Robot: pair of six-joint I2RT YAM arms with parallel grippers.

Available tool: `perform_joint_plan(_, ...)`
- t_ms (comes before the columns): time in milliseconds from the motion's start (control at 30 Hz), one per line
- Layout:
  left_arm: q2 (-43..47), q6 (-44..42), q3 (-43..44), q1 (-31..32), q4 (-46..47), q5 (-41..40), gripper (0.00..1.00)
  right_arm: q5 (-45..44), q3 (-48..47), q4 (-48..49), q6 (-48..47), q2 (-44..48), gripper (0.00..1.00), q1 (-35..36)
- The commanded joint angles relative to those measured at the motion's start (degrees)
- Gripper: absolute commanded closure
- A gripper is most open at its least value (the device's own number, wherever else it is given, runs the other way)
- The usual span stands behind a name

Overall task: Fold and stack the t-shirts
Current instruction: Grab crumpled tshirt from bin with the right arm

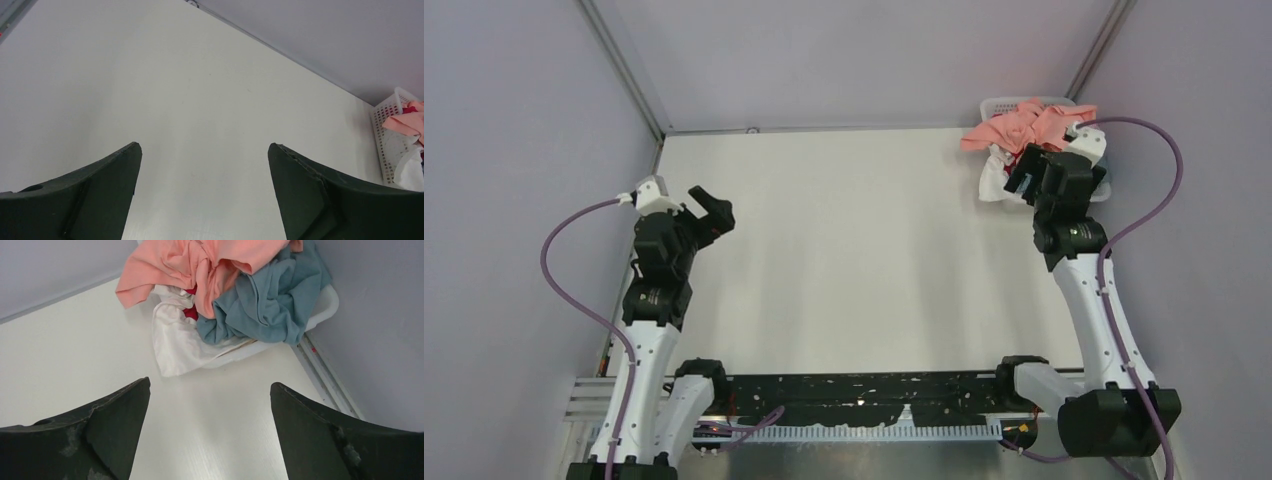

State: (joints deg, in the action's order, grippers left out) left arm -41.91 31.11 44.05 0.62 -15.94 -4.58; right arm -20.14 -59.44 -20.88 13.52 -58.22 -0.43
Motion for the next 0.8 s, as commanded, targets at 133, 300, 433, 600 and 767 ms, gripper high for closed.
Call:
perform_joint_plan(133,-3.4,-2.6,3.5,-0.4,1.9,-1.0,0.01,0.3,-23.3,1.8,-12.6,-24.4,0.05,-5.0)
perform_joint_plan(300,-5.4,-4.1,5.8,-0.4,-1.1,-1.8,0.01,-1.7,-40.0,-1.9,-14.8,-40.4,0.05,-8.5)
perform_joint_plan(433,-6.9,-5.0,6.9,-0.4,-2.7,-1.5,0.01,-2.1,-50.2,-3.0,-15.0,-52.8,0.05,-11.0)
perform_joint_plan(600,-8.1,-4.7,6.0,-0.4,-0.5,-0.8,0.01,2.9,-64.0,-5.8,-13.7,-62.9,0.03,-12.5)
perform_joint_plan(767,-8.5,-5.3,7.1,-0.4,-2.1,-2.5,0.01,3.1,-68.8,-7.4,-13.5,-68.3,0.23,-12.6)
